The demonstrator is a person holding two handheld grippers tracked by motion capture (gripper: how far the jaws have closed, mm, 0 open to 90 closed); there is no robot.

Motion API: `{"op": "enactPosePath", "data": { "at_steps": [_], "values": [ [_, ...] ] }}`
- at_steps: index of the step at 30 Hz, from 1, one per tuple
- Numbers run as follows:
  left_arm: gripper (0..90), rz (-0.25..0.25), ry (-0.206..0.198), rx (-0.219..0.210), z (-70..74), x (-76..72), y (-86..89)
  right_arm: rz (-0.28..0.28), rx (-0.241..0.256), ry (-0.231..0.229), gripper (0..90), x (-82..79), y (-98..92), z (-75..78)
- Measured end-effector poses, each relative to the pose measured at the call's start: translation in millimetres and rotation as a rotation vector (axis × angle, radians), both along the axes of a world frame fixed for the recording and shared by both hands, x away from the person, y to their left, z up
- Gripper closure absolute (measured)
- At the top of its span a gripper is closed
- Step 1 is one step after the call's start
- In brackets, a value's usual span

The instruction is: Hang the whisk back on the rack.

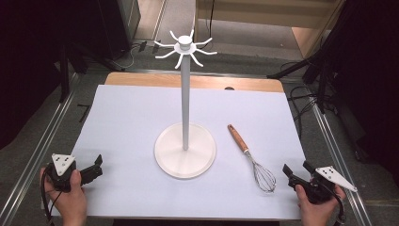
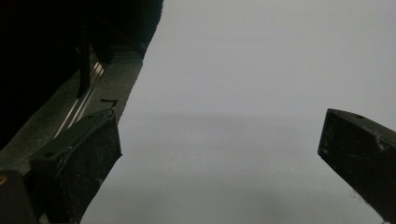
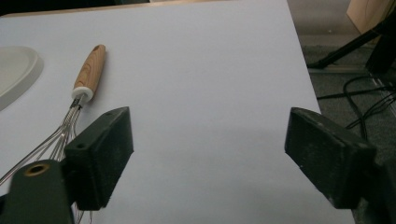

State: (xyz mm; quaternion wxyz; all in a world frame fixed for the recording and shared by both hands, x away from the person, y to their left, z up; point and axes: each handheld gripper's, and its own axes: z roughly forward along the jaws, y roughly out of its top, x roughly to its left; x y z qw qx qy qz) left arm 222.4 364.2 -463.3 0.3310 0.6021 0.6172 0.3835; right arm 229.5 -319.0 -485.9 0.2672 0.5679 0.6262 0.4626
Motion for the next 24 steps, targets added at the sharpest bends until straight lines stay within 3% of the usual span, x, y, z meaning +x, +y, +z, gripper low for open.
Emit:
{"op": "enactPosePath", "data": {
  "at_steps": [5, 8, 12, 21, 24],
  "values": [
    [0.2, 0.003, 0.001, 0.004, -0.1, 0.3, -0.6, -0.009, -0.008, -0.001, 20.5, 0.8, 0.4, 1.2],
    [0.2, 0.000, 0.005, 0.016, 0.0, 0.2, -1.4, -0.024, -0.029, 0.011, 29.7, 3.2, 1.6, 4.1],
    [0.2, -0.001, 0.005, 0.018, -0.1, 0.3, -1.8, -0.011, -0.028, 0.053, 32.0, 7.7, 3.4, 7.5],
    [0.2, 0.000, 0.005, 0.018, -0.1, 0.4, -1.7, 0.022, -0.109, 0.129, 37.2, 18.7, 10.3, 23.3],
    [0.2, -0.001, 0.005, 0.016, 0.0, 0.2, -1.5, 0.044, -0.125, 0.203, 36.5, 28.4, 12.5, 24.6]
  ]
}}
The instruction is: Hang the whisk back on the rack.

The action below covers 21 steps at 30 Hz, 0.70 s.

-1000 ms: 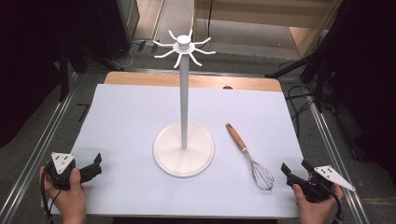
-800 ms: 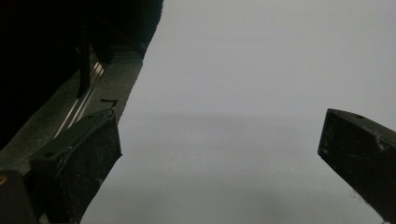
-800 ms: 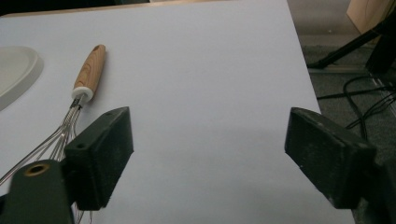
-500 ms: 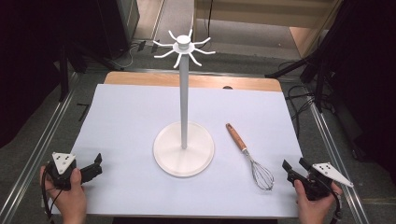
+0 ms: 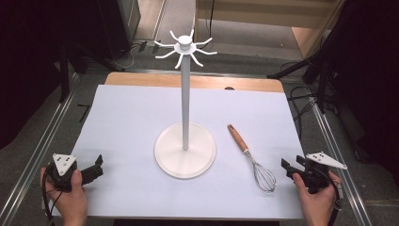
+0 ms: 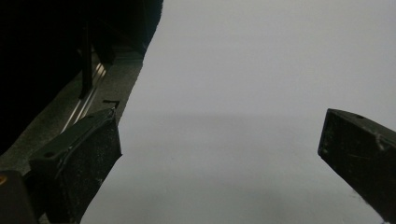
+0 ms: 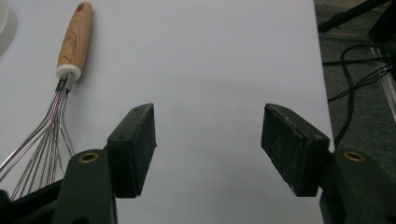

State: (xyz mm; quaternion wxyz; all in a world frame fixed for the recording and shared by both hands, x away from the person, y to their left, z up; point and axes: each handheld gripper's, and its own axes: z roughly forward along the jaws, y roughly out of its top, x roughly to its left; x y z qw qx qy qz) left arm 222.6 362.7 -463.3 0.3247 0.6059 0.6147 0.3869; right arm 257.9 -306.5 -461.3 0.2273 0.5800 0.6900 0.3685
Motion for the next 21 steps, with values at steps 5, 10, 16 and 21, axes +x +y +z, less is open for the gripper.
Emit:
{"op": "enactPosePath", "data": {
  "at_steps": [5, 10, 16, 21],
  "values": [
    [0.2, -0.002, 0.000, -0.002, -0.1, 0.2, 0.1, 0.033, -0.031, 0.057, 37.1, 11.3, 5.7, 5.7],
    [0.2, -0.002, 0.003, 0.003, -0.1, 0.3, -0.3, 0.061, -0.086, 0.126, 37.5, 27.1, 12.7, 11.8],
    [0.2, -0.003, 0.004, 0.004, -0.1, 0.4, -0.4, 0.098, -0.121, 0.173, 38.0, 41.0, 22.1, 18.1],
    [0.2, -0.006, 0.005, 0.004, -0.1, 0.6, -0.5, 0.149, -0.143, 0.210, 41.9, 51.8, 34.6, 23.5]
  ]
}}
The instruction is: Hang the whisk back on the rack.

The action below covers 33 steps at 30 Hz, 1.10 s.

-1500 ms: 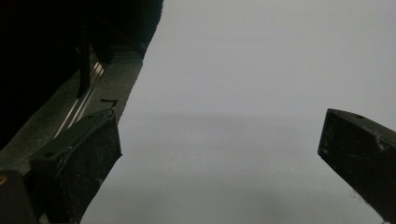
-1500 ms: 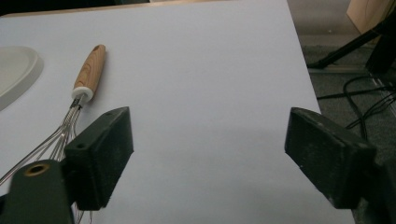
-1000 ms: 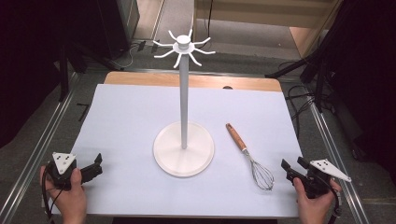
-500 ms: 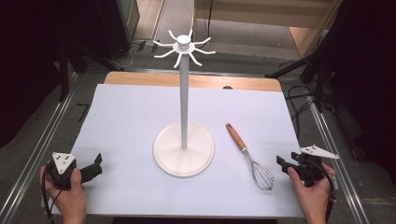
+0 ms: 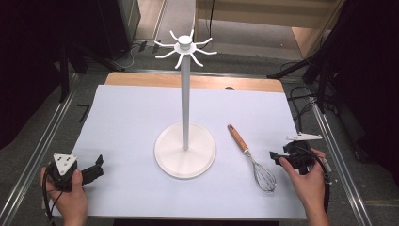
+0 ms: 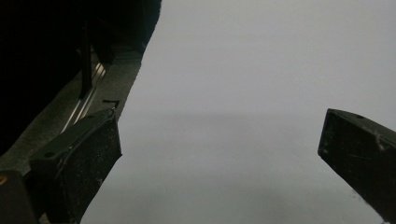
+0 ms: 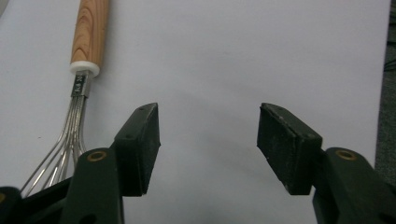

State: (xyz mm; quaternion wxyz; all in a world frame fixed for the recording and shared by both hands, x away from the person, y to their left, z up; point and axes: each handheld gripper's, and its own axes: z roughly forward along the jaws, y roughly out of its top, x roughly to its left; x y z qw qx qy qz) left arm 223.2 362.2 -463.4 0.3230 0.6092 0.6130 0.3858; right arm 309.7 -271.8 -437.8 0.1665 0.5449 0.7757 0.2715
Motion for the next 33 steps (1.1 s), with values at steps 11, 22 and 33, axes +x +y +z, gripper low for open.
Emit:
{"op": "enactPosePath", "data": {
  "at_steps": [11, 22, 33],
  "values": [
    [0.2, -0.001, 0.001, 0.001, 0.0, 0.0, -0.2, 0.054, 0.020, 0.052, 47.8, 12.4, 21.8, 9.2],
    [0.2, -0.004, 0.003, 0.010, -0.2, 0.2, -1.2, 0.089, -0.039, 0.079, 44.1, 24.0, 38.2, 15.8],
    [0.2, -0.006, 0.001, 0.011, -0.4, 0.3, -1.3, 0.101, -0.050, 0.153, 37.6, 34.2, 53.3, 19.5]
  ]
}}
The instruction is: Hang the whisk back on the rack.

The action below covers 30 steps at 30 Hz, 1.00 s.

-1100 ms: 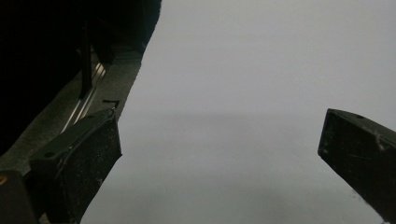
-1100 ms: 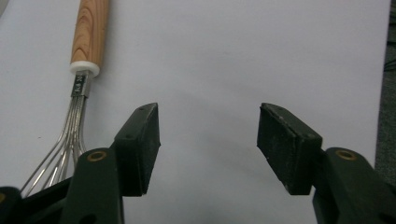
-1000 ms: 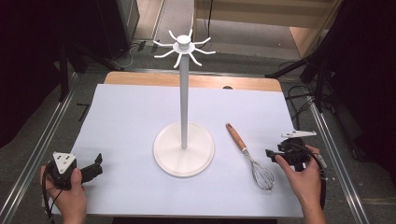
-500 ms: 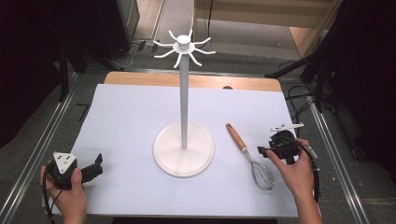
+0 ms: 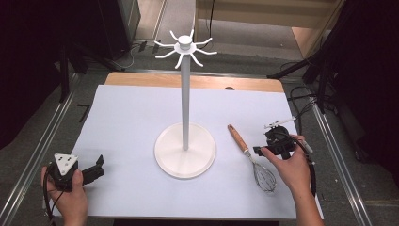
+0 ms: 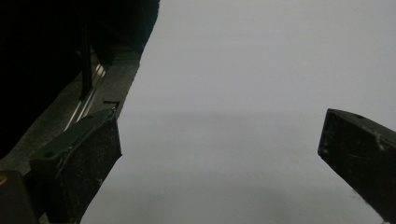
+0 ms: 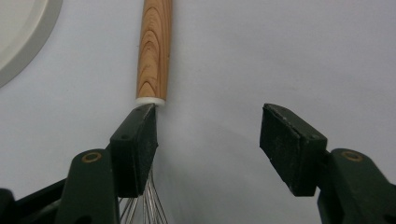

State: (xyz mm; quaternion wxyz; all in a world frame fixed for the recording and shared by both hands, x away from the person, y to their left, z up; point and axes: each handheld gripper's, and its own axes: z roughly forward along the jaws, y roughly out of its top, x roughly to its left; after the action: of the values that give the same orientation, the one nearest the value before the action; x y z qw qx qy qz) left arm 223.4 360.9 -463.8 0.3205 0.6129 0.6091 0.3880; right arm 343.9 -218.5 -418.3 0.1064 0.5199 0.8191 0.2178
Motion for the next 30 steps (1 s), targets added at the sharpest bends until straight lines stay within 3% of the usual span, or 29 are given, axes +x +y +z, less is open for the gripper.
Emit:
{"op": "enactPosePath", "data": {
  "at_steps": [5, 8, 11, 17, 27, 30],
  "values": [
    [0.2, 0.001, -0.001, 0.001, -0.1, 0.1, -0.1, 0.029, -0.012, 0.034, 37.5, 4.7, 10.3, 0.1],
    [0.2, 0.001, 0.000, 0.002, 0.0, 0.0, -0.1, 0.044, -0.015, 0.046, 44.5, 6.1, 15.7, 0.9],
    [0.2, -0.001, 0.000, 0.003, 0.0, 0.0, -0.2, 0.063, -0.032, 0.063, 45.7, 7.7, 21.3, 1.7],
    [0.2, 0.000, 0.000, 0.001, 0.0, 0.0, -0.1, 0.066, -0.021, 0.093, 53.2, 12.8, 31.3, 2.9],
    [0.2, 0.000, 0.001, -0.003, 0.0, 0.1, 0.2, 0.038, -0.073, 0.122, 59.3, 24.8, 48.2, -3.2],
    [0.2, 0.000, 0.002, -0.006, 0.0, 0.3, 0.5, 0.038, -0.073, 0.149, 61.0, 29.1, 52.7, -8.0]
  ]
}}
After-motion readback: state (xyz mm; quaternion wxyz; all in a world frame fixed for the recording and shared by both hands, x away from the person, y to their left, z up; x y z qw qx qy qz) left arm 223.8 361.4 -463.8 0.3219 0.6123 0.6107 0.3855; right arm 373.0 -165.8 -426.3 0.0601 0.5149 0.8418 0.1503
